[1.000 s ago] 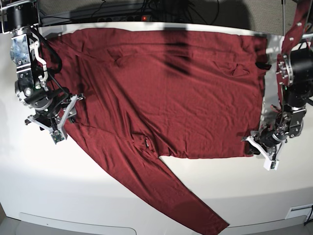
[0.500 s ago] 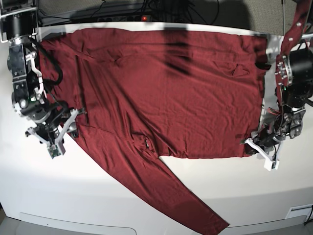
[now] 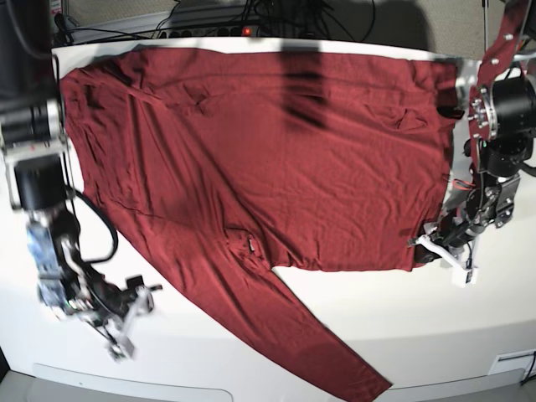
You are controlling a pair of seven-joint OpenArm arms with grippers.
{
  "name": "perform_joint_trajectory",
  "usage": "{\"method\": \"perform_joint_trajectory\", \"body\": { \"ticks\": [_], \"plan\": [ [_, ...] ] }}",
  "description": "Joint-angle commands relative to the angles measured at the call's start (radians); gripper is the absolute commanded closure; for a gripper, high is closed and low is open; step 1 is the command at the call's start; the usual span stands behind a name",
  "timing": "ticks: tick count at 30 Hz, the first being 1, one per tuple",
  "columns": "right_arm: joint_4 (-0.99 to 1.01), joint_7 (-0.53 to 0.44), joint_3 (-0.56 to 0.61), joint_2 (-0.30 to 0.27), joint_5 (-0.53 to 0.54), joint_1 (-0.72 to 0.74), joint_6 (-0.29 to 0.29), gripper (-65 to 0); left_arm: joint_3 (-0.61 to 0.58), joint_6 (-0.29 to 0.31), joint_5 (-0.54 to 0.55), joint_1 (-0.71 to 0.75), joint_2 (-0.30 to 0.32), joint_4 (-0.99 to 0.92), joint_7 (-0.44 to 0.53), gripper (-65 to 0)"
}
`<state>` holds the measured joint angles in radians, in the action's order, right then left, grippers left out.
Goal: Fold the T-shirt properly
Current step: 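Move both grippers along the shirt sides toward the hem and sleeve, then grasp the shirt edges near the sleeve and hem with both grippers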
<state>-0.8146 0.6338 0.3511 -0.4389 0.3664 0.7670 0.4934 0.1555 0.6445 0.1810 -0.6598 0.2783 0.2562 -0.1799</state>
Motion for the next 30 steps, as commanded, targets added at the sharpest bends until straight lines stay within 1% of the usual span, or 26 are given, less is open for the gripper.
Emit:
{"method": "perform_joint_trajectory", "body": {
  "ticks": [1,3,5,8,10,12,16,21,26,30],
  "plan": [
    [0.044,-0.014,0.013,0.018,-0.027,0.071,0.005,-28.5,0.0,0.0,-0.015,-0.006,0.007,0.005,-0.025,0.0],
    [0.172,-0.017,0.047,0.068,-0.089,0.145,0.006,-28.5,0.0,0.0,-0.015,0.011,0.007,0.005,-0.024,0.0],
    [0.294,-0.04,0.065,0.108,-0.146,0.199,0.014,-28.5,0.0,0.0,-0.015,0.031,0.007,0.005,-0.01,0.0],
    [0.446,-0.14,0.068,0.151,-0.231,0.241,0.052,-28.5,0.0,0.0,-0.015,0.064,0.007,0.005,0.011,0.0],
    [0.516,-0.213,0.068,0.173,-0.287,0.246,0.052,-28.5,0.0,0.0,-0.015,0.087,0.007,0.005,0.037,0.0],
    [0.565,-0.261,0.068,0.186,-0.328,0.244,0.052,-28.5,0.0,0.0,-0.014,0.105,0.007,0.005,0.059,0.0],
    [0.629,-0.315,0.068,0.193,-0.337,0.244,0.052,-28.5,0.0,0.0,-0.014,0.116,0.007,0.005,0.077,0.0],
    [0.646,-0.321,0.068,0.188,-0.34,0.215,0.051,-28.5,0.0,0.0,-0.014,0.111,0.007,0.005,0.077,0.0],
    [0.646,-0.393,0.068,0.175,-0.383,0.144,0.045,-28.5,0.0,0.0,-0.01,0.111,0.004,0.005,0.077,0.0],
    [0.646,-0.398,0.068,0.175,-0.416,0.111,0.045,-28.4,0.0,0.0,0.012,0.11,0.004,0.005,0.077,0.0]
  ]
}}
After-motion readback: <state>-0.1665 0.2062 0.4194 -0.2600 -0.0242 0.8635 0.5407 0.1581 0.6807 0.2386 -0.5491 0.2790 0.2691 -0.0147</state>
